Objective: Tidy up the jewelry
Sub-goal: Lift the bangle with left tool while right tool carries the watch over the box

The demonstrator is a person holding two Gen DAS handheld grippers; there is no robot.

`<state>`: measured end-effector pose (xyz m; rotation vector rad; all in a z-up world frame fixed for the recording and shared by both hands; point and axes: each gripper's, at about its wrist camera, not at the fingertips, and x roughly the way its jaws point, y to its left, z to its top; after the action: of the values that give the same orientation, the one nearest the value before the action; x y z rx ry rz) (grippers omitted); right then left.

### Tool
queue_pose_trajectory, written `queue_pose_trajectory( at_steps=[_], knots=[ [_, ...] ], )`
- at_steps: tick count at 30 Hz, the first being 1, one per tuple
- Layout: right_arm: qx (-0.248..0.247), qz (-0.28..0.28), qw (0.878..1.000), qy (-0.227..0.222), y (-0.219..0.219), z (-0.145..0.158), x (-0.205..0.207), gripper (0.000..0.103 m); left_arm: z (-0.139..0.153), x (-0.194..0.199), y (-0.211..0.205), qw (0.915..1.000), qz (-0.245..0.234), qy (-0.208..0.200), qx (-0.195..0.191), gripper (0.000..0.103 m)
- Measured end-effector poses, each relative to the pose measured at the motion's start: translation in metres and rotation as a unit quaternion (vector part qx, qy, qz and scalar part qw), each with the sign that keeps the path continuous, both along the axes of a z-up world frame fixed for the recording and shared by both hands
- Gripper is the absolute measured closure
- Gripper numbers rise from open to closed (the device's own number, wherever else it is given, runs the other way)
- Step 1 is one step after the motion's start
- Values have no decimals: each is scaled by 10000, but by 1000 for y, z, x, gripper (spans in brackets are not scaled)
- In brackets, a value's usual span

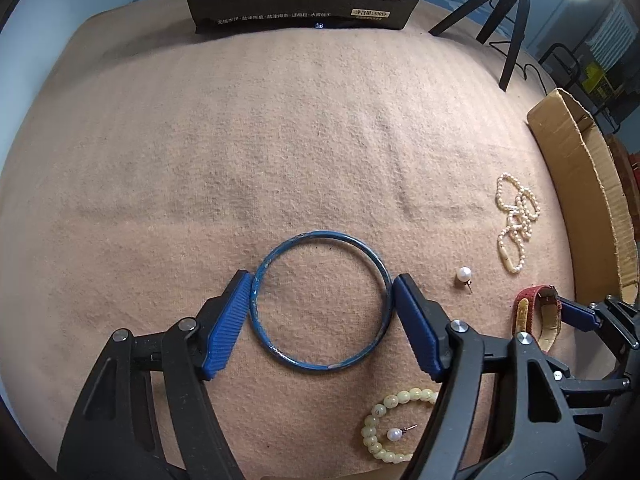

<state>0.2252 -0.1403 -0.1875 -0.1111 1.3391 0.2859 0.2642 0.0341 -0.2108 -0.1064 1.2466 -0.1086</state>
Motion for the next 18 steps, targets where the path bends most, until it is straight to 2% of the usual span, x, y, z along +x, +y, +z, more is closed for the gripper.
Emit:
queue_pose_trajectory(
  at_steps=[7, 18],
  knots=[
    [39, -28, 9999, -151, -3, 12, -2, 43, 7, -4, 5, 9999, 46, -56, -69, 29],
    [246, -144, 9977, -609, -19, 54, -12, 44, 39, -13, 5, 9990, 116, -369, -240, 29]
  ],
)
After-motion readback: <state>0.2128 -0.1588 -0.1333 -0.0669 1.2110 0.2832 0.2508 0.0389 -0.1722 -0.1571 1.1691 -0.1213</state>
